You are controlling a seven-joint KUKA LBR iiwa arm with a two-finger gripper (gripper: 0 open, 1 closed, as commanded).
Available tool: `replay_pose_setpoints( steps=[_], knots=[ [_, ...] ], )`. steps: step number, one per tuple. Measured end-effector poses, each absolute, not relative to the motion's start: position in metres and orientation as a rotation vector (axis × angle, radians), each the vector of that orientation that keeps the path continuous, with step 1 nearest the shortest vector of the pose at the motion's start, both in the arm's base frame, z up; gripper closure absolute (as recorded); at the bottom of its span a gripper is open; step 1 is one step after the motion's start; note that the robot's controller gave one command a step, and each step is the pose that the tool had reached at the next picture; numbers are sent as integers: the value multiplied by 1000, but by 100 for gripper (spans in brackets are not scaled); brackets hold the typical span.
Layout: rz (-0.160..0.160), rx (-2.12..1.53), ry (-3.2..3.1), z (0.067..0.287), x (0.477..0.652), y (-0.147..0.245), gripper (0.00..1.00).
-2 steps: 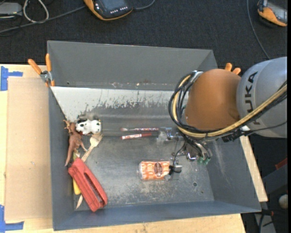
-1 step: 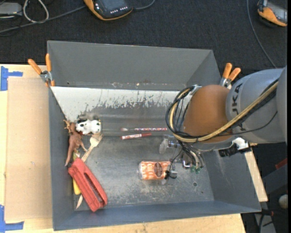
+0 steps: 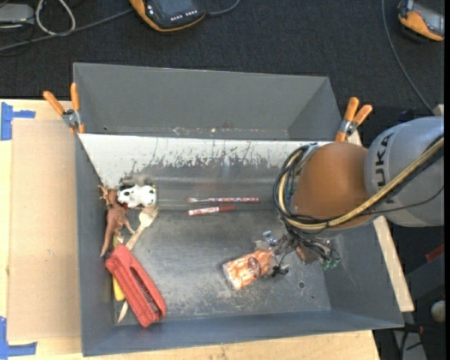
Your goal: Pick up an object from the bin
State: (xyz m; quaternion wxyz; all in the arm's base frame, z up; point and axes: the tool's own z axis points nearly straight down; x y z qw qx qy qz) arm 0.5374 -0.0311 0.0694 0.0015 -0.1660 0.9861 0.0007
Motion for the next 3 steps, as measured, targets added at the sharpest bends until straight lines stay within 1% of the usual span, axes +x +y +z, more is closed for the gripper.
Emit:
replay_pose_setpoints(
  steps=[1,2,3],
  knots=[
    [3,-518,3095,69,537,-31,100],
    [5,-508,3101,128,552,-28,100],
    [9,-501,3111,195,534,-16,100]
  ],
)
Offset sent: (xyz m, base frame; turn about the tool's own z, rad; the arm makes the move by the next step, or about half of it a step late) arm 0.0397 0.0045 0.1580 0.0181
